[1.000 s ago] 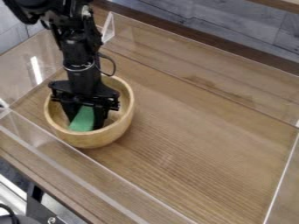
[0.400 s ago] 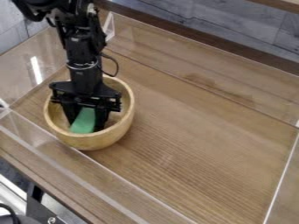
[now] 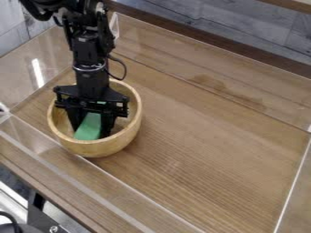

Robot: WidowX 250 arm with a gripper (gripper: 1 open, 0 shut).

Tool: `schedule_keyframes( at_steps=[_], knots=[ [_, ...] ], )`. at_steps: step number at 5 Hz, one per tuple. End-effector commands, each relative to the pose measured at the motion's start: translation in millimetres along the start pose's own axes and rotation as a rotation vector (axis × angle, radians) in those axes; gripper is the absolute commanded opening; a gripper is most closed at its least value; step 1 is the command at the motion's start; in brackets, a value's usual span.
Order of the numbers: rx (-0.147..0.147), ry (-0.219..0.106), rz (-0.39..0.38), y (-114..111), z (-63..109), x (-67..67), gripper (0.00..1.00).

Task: Move green stick from inside the wooden bowl to the table next to it

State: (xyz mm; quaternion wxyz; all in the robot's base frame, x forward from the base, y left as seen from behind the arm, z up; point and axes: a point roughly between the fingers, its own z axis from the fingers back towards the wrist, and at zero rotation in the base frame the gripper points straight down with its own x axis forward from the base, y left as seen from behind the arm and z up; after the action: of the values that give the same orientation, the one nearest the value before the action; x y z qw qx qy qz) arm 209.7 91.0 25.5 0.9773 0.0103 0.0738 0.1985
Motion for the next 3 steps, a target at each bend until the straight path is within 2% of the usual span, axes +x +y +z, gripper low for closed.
schedule_keyframes(
  at_steps=[1,3],
  knots=[
    [0.002,-0.008,-0.001,-2.7,10.2,4.9,0.00],
    [0.000,0.028,0.004,-6.9,17.9,3.2,0.00]
  ],
)
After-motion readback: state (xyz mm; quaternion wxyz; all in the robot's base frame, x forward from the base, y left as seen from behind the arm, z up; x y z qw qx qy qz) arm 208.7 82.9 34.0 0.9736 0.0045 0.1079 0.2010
